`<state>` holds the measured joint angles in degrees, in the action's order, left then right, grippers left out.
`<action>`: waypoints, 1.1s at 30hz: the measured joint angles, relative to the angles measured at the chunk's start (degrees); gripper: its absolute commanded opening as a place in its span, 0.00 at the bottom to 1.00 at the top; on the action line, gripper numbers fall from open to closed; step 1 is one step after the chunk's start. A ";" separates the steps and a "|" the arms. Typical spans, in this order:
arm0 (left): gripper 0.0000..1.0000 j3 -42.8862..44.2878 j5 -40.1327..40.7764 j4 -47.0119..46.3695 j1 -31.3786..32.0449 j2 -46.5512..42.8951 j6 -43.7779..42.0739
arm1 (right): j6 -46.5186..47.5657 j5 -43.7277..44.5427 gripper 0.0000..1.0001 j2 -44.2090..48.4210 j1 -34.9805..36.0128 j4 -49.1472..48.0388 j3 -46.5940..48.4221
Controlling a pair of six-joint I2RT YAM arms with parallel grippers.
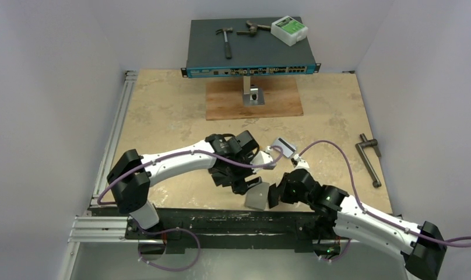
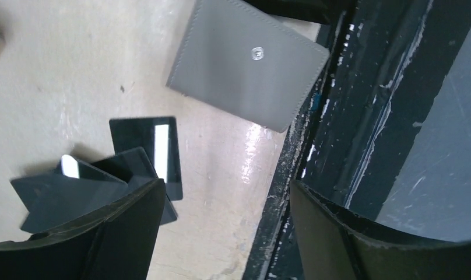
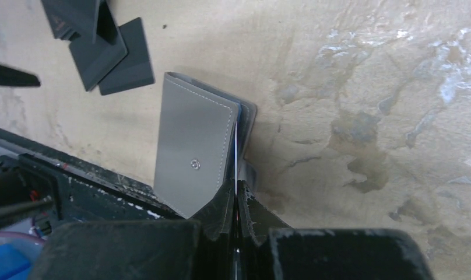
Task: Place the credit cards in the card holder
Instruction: Insert the credit card into the card holder.
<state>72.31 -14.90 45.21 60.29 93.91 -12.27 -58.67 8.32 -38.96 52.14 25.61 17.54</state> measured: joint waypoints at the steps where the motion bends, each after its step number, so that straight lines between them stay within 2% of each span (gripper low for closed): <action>1: 0.79 0.00 -0.61 0.33 -1.29 0.31 1.66 | 0.13 -0.42 0.00 0.98 0.00 -0.68 -0.50; 4: 0.80 -0.22 -1.44 0.59 -4.17 0.76 5.38 | 0.48 -0.90 0.00 3.48 0.00 -2.32 -1.70; 9: 0.81 -1.22 -3.98 -0.04 -4.61 1.22 8.66 | 1.20 -2.14 0.00 4.61 0.00 -4.70 -2.69; 19: 0.89 -2.19 -12.26 -6.34 -8.33 3.19 14.12 | 5.77 -6.60 0.00 4.57 0.00 -11.96 -2.73; 33: 0.88 -7.48 -17.75 -10.29 -14.03 2.91 19.80 | 9.94 -15.56 0.00 -1.60 0.00 -24.30 -2.73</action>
<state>64.84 -32.64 34.92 46.26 96.82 7.53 -48.73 -7.25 -40.56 52.14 1.30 14.81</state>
